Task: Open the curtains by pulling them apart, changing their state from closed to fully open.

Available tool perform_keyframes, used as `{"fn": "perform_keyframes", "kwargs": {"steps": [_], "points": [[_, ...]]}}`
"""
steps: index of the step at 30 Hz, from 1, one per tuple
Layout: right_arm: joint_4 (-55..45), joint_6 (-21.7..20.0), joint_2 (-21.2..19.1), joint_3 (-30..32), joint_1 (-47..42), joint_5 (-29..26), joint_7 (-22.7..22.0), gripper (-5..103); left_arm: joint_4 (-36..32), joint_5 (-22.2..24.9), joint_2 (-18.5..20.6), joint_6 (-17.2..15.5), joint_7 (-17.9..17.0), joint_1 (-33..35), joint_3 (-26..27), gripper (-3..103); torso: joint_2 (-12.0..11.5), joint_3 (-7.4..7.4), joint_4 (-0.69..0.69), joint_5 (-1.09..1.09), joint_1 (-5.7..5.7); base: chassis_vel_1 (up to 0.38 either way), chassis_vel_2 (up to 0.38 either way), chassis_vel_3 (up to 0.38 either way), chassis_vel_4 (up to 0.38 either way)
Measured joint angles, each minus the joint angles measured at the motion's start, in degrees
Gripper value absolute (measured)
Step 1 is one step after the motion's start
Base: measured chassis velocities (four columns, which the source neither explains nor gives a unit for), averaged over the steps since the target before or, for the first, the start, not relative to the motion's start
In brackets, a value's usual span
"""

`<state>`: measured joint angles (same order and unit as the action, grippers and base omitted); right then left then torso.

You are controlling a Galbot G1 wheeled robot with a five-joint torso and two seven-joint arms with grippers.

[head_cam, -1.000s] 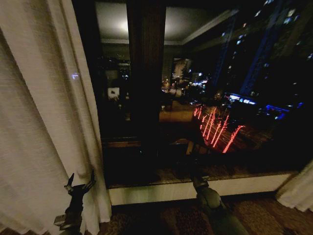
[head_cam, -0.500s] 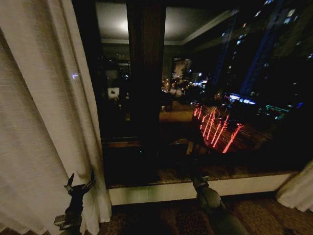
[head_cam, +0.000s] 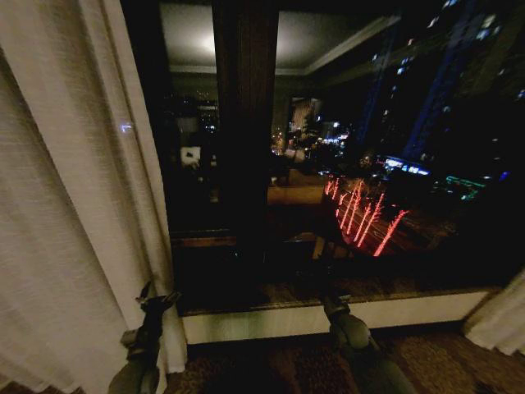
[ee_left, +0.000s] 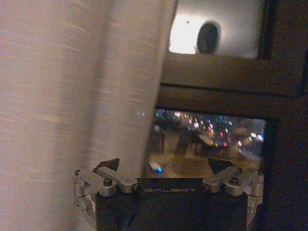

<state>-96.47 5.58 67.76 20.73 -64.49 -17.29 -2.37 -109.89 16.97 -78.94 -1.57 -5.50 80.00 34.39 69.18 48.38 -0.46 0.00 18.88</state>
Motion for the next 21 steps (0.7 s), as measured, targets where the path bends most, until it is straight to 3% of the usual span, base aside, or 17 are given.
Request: {"fn": "perform_keyframes", "kwargs": {"steps": [4, 5, 11, 14, 21], "points": [[0.0, 0.0, 0.0, 0.0, 0.0, 0.0, 0.0, 100, -1.2, 0.3, 0.5, -7.4, -2.2, -2.6, -3.6, 100, 0.0, 0.00, 0.00, 0.00, 0.00, 0.000, 0.000, 0.000, 0.000], [0.0, 0.0, 0.0, 0.0, 0.0, 0.0, 0.0, 100, -1.2, 0.3, 0.5, -7.4, -2.2, -2.6, -3.6, 100, 0.0, 0.00, 0.00, 0.00, 0.00, 0.000, 0.000, 0.000, 0.000], [0.0, 0.0, 0.0, 0.0, 0.0, 0.0, 0.0, 100, -2.7, 0.7, 1.2, -16.8, -5.0, -5.9, -8.1, 100, 0.0, 0.00, 0.00, 0.00, 0.00, 0.000, 0.000, 0.000, 0.000], [0.0, 0.0, 0.0, 0.0, 0.0, 0.0, 0.0, 100, -2.9, 0.8, 1.3, -18.2, -5.4, -6.4, -8.7, 100, 0.0, 0.00, 0.00, 0.00, 0.00, 0.000, 0.000, 0.000, 0.000], [0.0, 0.0, 0.0, 0.0, 0.0, 0.0, 0.0, 100, -2.7, 0.8, 1.8, -18.1, -5.4, -6.8, -8.9, 100, 0.0, 0.00, 0.01, -0.01, 0.00, 0.000, 0.000, 0.000, 0.000]]}}
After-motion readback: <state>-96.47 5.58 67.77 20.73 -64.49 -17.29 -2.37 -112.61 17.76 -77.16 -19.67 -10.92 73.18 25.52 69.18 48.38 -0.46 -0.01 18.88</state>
